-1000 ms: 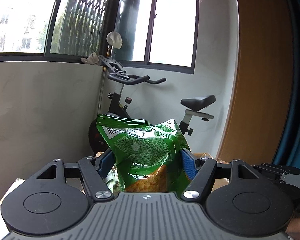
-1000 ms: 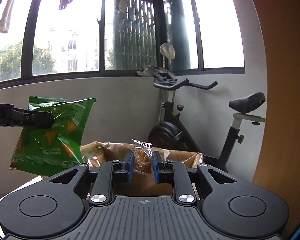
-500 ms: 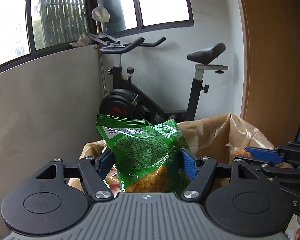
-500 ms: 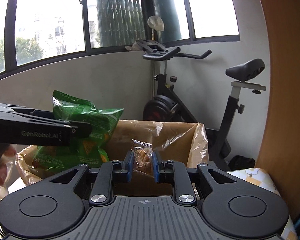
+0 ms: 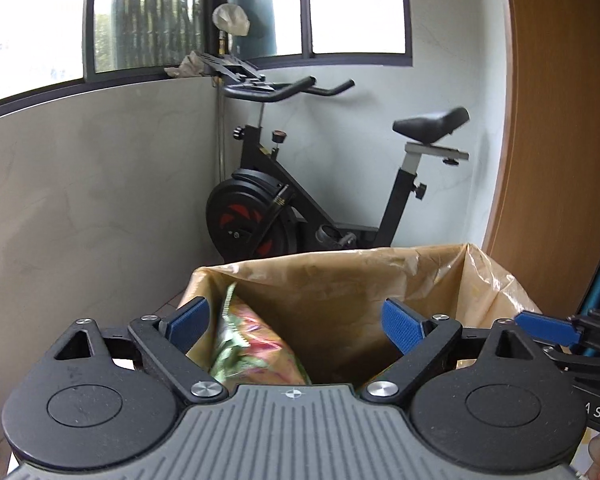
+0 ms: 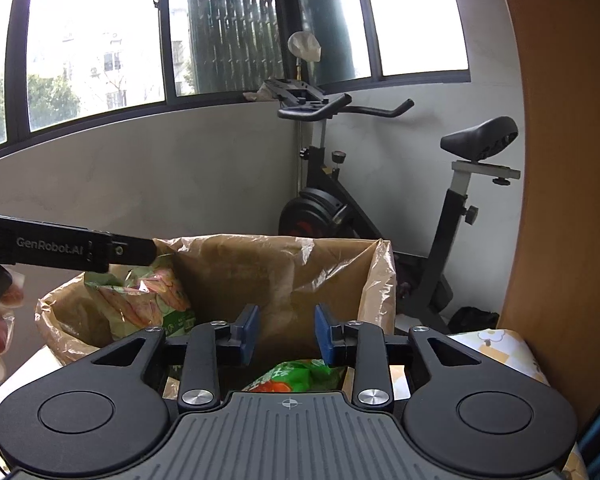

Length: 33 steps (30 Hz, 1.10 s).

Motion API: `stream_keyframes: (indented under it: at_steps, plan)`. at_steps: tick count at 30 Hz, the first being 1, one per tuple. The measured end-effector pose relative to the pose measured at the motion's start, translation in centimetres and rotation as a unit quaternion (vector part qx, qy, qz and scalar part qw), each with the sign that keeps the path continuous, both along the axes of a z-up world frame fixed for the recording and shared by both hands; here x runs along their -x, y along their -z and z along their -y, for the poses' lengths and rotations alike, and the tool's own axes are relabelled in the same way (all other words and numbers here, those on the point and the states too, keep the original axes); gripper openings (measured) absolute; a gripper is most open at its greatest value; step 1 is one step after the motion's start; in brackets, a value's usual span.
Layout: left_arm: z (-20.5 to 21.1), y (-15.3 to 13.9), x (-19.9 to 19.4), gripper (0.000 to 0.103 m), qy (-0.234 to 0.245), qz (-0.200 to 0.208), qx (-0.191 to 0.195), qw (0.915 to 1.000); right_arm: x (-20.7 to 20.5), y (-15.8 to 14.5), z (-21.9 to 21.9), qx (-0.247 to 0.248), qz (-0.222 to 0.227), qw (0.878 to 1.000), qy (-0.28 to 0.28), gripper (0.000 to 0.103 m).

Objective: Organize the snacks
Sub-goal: 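Move both tools back to the snack pile beside the box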

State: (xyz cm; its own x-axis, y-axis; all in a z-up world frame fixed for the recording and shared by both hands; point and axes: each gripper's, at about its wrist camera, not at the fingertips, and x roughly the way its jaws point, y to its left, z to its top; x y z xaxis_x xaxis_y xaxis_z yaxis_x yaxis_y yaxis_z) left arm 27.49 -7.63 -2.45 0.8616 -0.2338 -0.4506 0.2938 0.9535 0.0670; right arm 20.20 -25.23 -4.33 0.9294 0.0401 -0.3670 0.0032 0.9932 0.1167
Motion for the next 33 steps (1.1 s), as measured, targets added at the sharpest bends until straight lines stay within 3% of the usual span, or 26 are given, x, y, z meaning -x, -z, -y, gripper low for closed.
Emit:
stream_keyframes:
  at_steps: [10, 18, 23, 30, 32, 33]
  plan:
    - [-7.9, -2.6, 5.5, 0.094, -0.052, 0.037, 0.047, 0.9969, 4.9, -0.4, 0.3, -0.027, 0.044, 0.999, 0.01, 0.031]
    - [-13.9, -1.3, 8.6, 0.094, -0.09, 0.039, 0.068, 0.9928, 8.5, 1.0, -1.0, -0.019, 0.062, 0.998, 0.015, 0.033]
    - [-15.8, 0.9, 9.1, 0.094, -0.104, 0.018, 0.083, 0.9909, 9.3, 3.5, -1.5, -0.019, 0.041, 0.999, 0.026, 0.036]
    - [-15.5, 4.7, 9.0, 0.094, -0.091, -0.018, 0.097, 0.9909, 9.8, 8.7, -2.5, -0.011, -0.023, 0.999, 0.028, 0.041]
    - [-15.1, 5.8, 8.8, 0.094, -0.084, -0.028, 0.09, 0.992, 9.9, 10.1, -2.7, -0.017, -0.044, 0.999, 0.024, 0.045]
    - [-15.0, 6.5, 8.7, 0.094, -0.08, -0.034, 0.085, 0.9925, 10.0, 10.8, -2.8, -0.022, -0.055, 0.998, 0.021, 0.052]
